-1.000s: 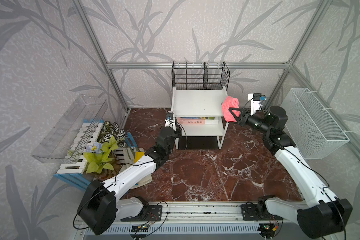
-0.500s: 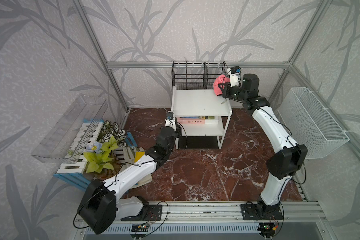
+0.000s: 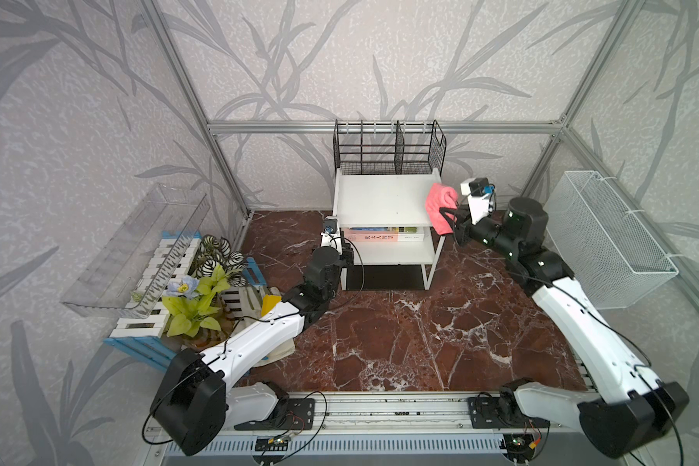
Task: Wipe the bookshelf clean with a cloth
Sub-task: Wipe the dust from the shelf.
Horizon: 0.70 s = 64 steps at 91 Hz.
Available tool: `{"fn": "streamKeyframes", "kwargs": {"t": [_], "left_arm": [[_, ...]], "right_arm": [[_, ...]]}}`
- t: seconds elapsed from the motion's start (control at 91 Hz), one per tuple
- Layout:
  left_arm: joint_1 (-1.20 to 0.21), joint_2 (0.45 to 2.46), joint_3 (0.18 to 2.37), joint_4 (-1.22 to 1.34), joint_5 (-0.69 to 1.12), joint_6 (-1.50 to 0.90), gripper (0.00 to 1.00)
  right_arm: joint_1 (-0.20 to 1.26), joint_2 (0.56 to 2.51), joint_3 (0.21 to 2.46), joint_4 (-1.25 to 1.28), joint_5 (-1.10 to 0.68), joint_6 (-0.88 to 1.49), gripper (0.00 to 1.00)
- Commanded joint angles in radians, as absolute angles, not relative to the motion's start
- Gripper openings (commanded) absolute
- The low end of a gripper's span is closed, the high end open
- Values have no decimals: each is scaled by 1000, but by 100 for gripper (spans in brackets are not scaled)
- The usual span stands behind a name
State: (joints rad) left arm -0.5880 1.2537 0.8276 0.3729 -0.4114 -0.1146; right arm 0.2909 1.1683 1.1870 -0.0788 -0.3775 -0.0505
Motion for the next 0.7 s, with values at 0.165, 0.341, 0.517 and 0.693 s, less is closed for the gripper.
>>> {"fn": "streamKeyframes", "kwargs": {"t": [0.165,0.341,0.517,0.693], "left_arm": [[-592,1294,858,389,-324,-209,0],[-592,1280,841,400,-278,-199,0],[-591,1279,832,415,-265,-207,0],[-592,1268,825,425,-278,-204,0]], "right_arm": [[353,1231,1083,144,-280,-183,0],[580,1372,1302,6,-238,-391,0],[706,1540,1469,-39,-246,-405,0],[678,1541,1459,-52,-39,-415,0]]}}
